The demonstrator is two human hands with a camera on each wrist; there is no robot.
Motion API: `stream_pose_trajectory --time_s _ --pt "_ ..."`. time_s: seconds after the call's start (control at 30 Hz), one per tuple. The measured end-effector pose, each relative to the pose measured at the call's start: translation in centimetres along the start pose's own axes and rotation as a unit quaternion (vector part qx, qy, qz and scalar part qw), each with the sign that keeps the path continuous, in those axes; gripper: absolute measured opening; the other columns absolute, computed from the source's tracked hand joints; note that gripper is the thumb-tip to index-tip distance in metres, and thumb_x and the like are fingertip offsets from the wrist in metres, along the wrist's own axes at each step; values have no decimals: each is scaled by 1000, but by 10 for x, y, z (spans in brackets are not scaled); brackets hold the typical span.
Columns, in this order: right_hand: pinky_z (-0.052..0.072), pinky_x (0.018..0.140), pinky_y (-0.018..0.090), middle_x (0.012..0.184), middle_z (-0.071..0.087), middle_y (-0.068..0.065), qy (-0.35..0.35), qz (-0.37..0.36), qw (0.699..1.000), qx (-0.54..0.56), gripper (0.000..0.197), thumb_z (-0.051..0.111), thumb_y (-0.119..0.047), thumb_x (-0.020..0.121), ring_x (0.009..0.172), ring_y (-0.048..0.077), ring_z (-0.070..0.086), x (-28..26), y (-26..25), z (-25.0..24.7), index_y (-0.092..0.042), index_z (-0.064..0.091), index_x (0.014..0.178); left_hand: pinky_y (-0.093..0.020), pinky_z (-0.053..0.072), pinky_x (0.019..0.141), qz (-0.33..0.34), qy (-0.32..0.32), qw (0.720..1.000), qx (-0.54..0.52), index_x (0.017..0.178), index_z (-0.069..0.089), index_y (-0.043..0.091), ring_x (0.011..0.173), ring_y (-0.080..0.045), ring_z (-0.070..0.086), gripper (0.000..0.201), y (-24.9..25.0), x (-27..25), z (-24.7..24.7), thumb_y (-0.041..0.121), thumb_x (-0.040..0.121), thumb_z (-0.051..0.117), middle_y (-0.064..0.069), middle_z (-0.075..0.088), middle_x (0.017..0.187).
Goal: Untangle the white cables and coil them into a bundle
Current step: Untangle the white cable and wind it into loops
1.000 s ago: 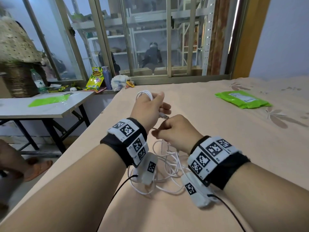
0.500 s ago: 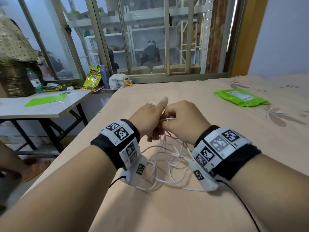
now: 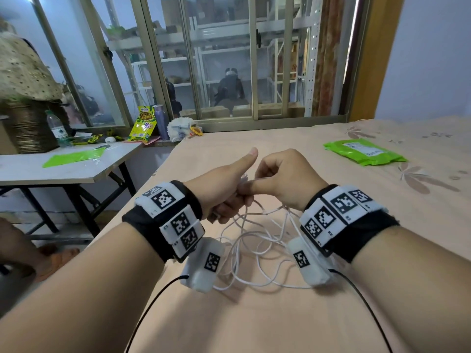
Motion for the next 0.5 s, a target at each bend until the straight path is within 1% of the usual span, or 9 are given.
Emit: stream_pose_trajectory --time_s 0.03,0.07,0.13,0.2,0.23,0.27,0.33,0.4,0.5 --pt "38 50 20 45 54 -9 5 -1 1000 -2 30 87 -26 63 45 6 46 0 0 -2 -15 61 55 -23 19 44 2 -13 1000 -6 58 47 10 35 -15 17 81 0 -2 0 84 80 23 1 23 41" --pt "39 51 20 47 55 -9 0 -7 1000 7 28 87 -25 65 47 6 47 -1 -2 -3 -13 62 57 -21 20 42 3 -27 1000 -12 58 47 11 34 -14 17 80 1 -3 1 83 80 22 2 23 40" --pt "43 56 20 54 61 -5 -14 -18 998 54 18 82 -14 71 52 6 53 0 -5 -5 -8 66 66 -18 22 39 5 -56 998 -36 56 47 12 32 -13 17 78 0 -5 1 82 81 23 4 22 40" --pt "41 52 11 49 60 -11 -29 -23 995 94 12 76 -2 76 46 -2 53 0 -8 -6 -6 65 72 -16 21 38 8 -86 994 -69 55 46 12 31 -11 15 76 -2 -7 2 81 80 26 4 19 40" --pt "38 48 10 46 58 -12 -33 -23 993 107 12 74 0 77 42 -1 50 1 -9 -6 -7 65 73 -15 21 38 12 -103 991 -88 55 45 12 30 -10 14 74 -2 -8 3 80 78 28 4 18 40" --pt "37 45 13 45 55 -11 -34 -22 992 118 12 76 -4 76 40 1 47 2 -8 -6 -8 65 72 -14 21 37 17 -121 987 -107 54 45 12 28 -9 14 72 -2 -9 4 79 76 31 5 18 39" --pt "34 40 22 46 49 -1 -23 -13 989 145 19 79 -21 68 38 12 40 4 -3 -7 -8 65 71 -14 18 39 31 -153 977 -146 52 46 13 26 -7 15 67 1 -11 5 75 75 35 7 19 36" --pt "33 39 22 44 44 1 -20 15 983 180 27 75 -33 65 37 15 35 4 4 -5 -9 62 67 -15 15 40 44 -178 966 -184 51 48 13 24 -6 18 63 5 -12 6 69 77 38 8 21 33" --pt "32 38 20 44 40 2 -56 44 967 247 29 67 -37 72 35 11 30 3 9 1 -11 59 62 -16 18 38 66 -228 939 -248 54 48 12 24 -4 21 58 8 -11 8 60 86 38 10 24 32"
Point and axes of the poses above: each hand's wrist, its own x-axis towards the middle knuckle, its own z-axis out of the palm, y = z × x, the point moved 4 cm from there along x, towards the middle knuckle
